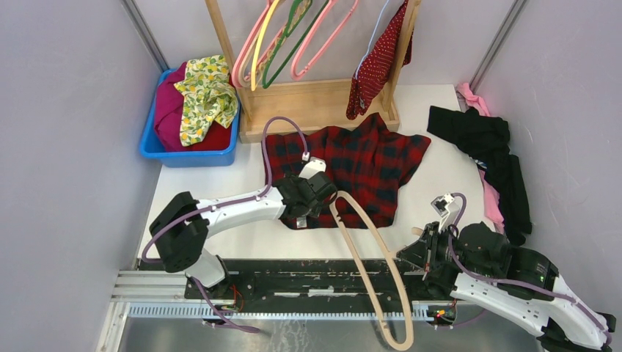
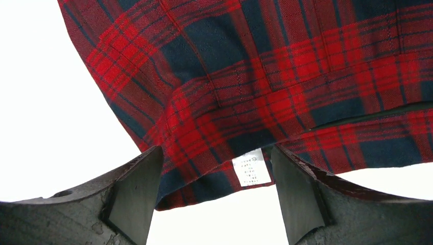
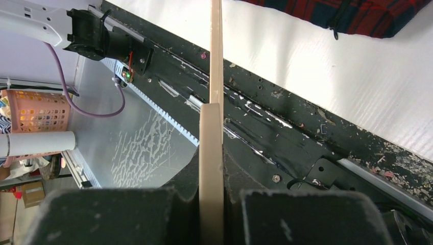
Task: Place the skirt on the hanger
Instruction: Hang the skirt on the hanger.
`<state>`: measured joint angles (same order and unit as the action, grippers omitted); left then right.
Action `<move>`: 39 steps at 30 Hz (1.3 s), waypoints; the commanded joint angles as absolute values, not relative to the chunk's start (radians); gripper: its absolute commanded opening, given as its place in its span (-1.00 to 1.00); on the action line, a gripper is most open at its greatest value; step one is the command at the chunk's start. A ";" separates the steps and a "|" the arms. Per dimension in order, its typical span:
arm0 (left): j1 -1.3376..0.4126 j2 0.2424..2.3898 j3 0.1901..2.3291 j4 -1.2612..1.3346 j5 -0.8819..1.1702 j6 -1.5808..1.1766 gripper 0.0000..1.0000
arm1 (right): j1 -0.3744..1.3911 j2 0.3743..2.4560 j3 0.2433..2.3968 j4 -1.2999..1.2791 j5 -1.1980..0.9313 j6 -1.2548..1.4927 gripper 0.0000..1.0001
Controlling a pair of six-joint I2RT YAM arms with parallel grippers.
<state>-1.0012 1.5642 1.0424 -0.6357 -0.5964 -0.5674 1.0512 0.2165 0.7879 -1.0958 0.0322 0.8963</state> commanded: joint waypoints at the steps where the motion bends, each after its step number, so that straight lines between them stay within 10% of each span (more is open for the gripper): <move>1: -1.001 1.521 1.051 -0.621 -0.598 -0.491 0.68 | 1.050 0.209 0.825 -1.095 0.034 0.890 -0.97; 13: -0.963 1.615 1.035 -0.629 -0.581 -0.505 0.16 | 1.050 0.209 0.831 -1.113 0.013 0.891 -0.97; 25: -0.954 1.591 1.054 -0.634 -0.499 -0.460 0.73 | 1.050 0.209 0.794 -1.083 -0.008 0.901 -0.97; 39: -0.945 1.660 1.084 -0.663 -0.565 -0.429 0.68 | 1.051 0.209 0.781 -1.072 -0.006 0.916 -0.97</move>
<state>-0.9546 1.6371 1.0458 -0.6548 -0.4999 -0.4721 1.0512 0.2165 0.7811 -1.1183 -0.0013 0.9005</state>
